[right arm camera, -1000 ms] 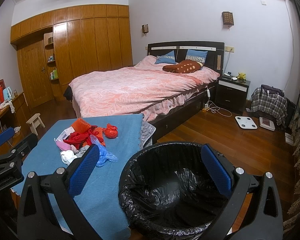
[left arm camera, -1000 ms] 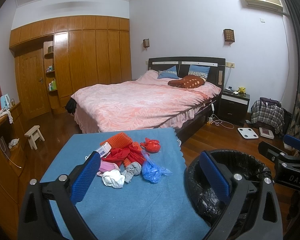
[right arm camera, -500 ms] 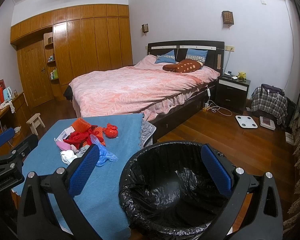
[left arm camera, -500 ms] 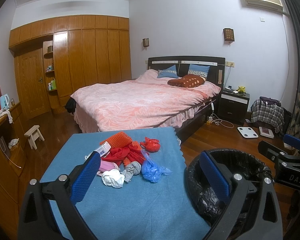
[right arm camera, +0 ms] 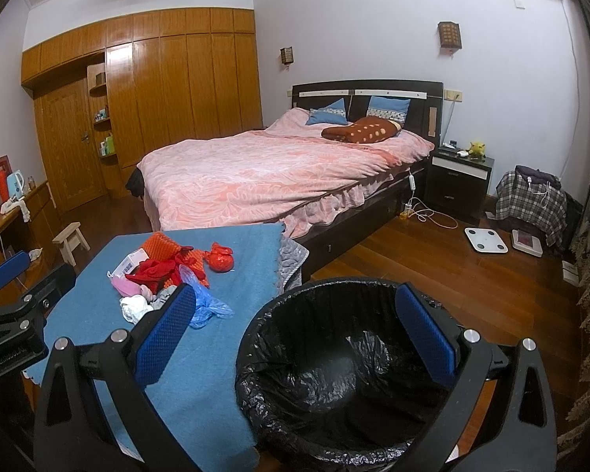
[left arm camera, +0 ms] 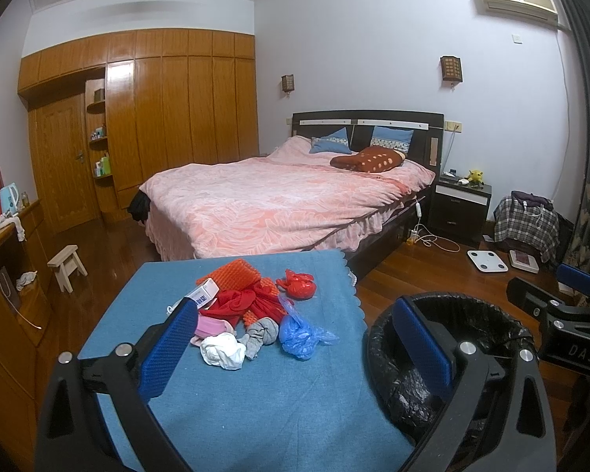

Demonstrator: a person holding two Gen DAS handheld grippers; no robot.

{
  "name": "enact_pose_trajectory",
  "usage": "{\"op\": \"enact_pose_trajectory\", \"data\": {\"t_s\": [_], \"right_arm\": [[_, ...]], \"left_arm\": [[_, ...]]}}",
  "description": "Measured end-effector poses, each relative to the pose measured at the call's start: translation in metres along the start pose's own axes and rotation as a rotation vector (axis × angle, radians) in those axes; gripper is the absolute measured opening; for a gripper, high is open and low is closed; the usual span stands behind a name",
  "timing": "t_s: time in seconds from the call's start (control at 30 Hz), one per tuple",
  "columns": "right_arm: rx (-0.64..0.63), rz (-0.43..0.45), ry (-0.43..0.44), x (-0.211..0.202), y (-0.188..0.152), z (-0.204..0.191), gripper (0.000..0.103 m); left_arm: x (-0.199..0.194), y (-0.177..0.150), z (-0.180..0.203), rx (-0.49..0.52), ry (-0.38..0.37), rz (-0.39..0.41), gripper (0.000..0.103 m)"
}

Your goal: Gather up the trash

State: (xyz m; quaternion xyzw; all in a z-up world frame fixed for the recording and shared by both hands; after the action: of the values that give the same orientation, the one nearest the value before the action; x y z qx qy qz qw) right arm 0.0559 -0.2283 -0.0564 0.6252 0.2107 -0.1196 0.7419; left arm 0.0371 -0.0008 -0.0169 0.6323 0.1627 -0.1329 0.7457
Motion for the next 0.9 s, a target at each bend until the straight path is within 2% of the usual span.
{"op": "enact_pose_trajectory", "data": {"t_s": [0.5,0.53,0.6,0.7,0.8,0.9], "right_arm": [[-0.008,-0.003,0.009,0.013,-0.008,-0.014,0.099],[-0.008,-0.003,0.009,0.014,-0.009,-0.014,0.099],[-0.009,-0.005,0.011,0.014,-0.007,-0.012,0.099],[-0.01,-0.008,0.018,0.02,-0.008,-0.014,0.099],[-0.008,-0.009,0.034,0.032,-0.009,-0.02,0.099],[-0.021,-0.014,0.054,0.052,-0.009,-0.032,0.099]], "left_arm": [[0.004,-0.017,-0.019,-0.01,0.001,-0.011,0.097],[0.018,-0.023,-0.02,-0.011,0.002,-0.014,0.097],[0.021,-0.025,-0.022,-0.016,0.004,-0.016,0.097],[0.023,-0.017,-0.021,-0.016,0.01,-0.023,0.097],[0.031,-0.017,-0.034,-0.022,0.034,-0.028,0.097],[0.046,-0.017,-0.058,-0.026,0.091,-0.023,0.097]]}}
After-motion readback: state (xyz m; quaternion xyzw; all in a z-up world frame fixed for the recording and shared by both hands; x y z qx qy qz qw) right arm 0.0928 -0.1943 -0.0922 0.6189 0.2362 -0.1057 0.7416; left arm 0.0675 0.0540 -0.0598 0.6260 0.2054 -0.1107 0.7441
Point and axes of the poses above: each gripper's, at about its wrist camera, not at the fingertips, and x roughly the way its jaws point, z to its right, y to its top, the point moved 4 cm from there along x, roughly the way its jaws point, and after that the axes turned 12 degrees about -x, right-handed, at the moved point
